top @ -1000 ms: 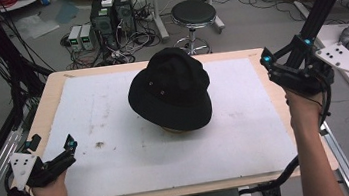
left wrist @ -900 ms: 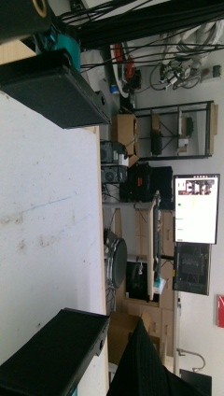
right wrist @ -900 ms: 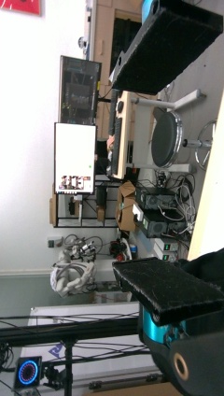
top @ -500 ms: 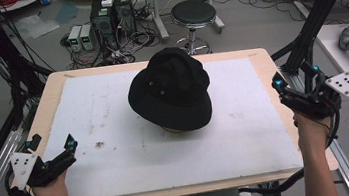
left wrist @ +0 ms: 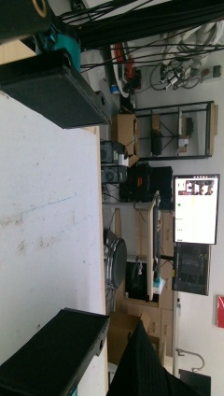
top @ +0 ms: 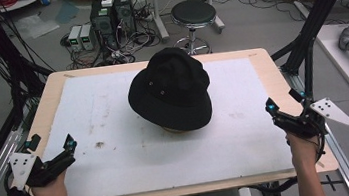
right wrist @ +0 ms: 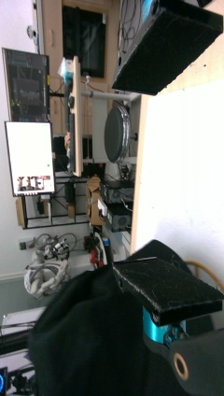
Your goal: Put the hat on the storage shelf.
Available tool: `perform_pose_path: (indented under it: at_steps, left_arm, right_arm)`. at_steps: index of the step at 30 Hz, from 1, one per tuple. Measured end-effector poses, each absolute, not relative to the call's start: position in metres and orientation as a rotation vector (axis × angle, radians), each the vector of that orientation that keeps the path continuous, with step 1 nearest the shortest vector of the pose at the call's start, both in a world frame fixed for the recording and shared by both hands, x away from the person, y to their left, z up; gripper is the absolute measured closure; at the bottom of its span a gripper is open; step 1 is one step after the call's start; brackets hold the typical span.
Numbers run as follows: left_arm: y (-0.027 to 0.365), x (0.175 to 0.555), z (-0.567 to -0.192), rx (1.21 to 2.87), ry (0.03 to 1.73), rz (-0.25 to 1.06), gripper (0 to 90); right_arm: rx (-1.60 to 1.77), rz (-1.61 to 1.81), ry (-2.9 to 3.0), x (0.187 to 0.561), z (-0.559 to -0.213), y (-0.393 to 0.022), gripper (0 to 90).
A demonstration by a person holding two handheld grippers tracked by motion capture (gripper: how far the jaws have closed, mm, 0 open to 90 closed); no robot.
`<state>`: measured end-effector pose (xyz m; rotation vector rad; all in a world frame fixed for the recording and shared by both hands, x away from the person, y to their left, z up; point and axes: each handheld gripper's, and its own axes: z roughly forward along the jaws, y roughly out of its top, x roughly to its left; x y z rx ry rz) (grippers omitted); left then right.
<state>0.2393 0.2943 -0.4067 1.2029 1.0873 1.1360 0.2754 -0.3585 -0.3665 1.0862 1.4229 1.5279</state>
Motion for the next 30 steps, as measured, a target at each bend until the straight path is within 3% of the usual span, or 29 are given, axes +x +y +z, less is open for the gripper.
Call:
perform_pose_path:
  at_steps: [30]
  left_arm:
    - [0.292,0.244,-0.406,1.205,1.064,1.131,5.5]
  right_arm:
    - [1.086,1.501,1.397,0.269,-0.393,-0.356,10.9]
